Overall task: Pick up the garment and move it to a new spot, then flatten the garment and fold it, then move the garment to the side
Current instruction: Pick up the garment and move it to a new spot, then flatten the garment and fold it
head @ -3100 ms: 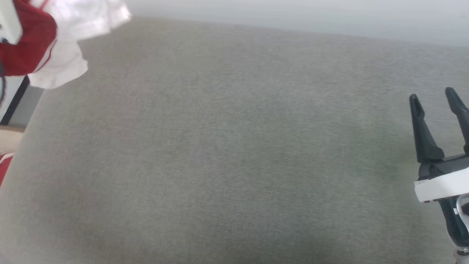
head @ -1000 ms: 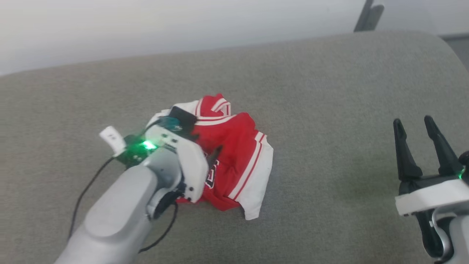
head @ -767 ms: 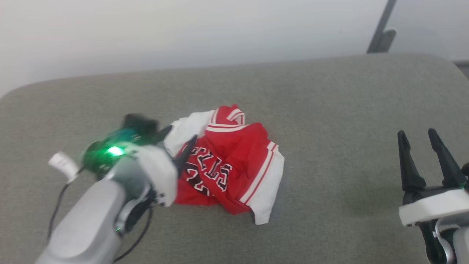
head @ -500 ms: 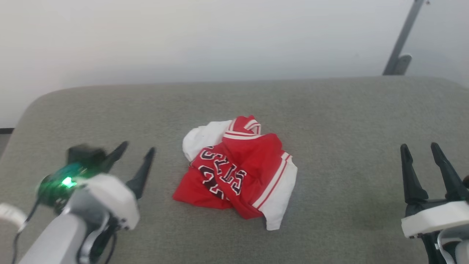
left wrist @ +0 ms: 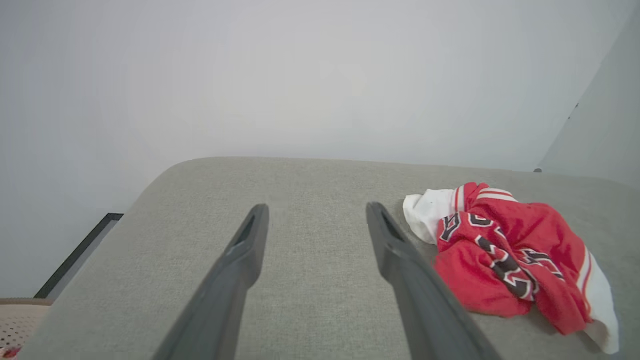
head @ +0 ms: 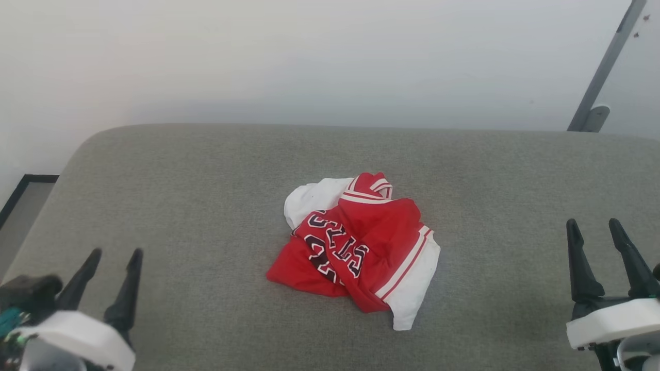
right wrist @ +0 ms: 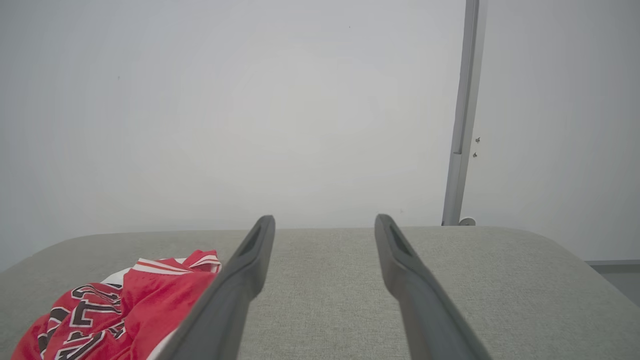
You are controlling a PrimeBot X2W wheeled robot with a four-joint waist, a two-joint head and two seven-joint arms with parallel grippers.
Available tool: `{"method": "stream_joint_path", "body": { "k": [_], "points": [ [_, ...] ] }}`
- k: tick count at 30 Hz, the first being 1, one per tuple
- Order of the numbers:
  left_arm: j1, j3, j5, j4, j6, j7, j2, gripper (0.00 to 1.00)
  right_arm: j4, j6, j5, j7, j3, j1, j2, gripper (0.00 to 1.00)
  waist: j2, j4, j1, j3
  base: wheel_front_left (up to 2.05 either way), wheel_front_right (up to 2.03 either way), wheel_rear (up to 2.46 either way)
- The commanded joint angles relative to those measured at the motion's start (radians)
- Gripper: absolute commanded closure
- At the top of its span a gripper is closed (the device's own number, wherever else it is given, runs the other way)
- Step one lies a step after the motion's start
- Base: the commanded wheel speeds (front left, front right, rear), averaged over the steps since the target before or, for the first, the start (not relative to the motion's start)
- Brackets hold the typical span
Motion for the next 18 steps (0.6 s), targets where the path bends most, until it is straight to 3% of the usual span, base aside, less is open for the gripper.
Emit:
{"method": "stream_joint_path", "body": {
  "k": [1,18],
  "points": [
    [0.031,0.016,-0.006,-0.007,0.006,-0.014,0.014,0.00,-0.004,0.000,-0.003,0.000,-0.005,0.016,0.004,0.00,0.0000,0.006,0.0000,-0.003,0.00,0.00,0.00],
    [0.096,0.065,-0.037,-0.027,-0.011,-0.086,0.030,0.00,-0.005,0.000,0.009,0.001,-0.016,0.039,0.012,0.00,0.0000,0.031,0.0000,-0.002,0.00,0.00,0.00]
  ]
}}
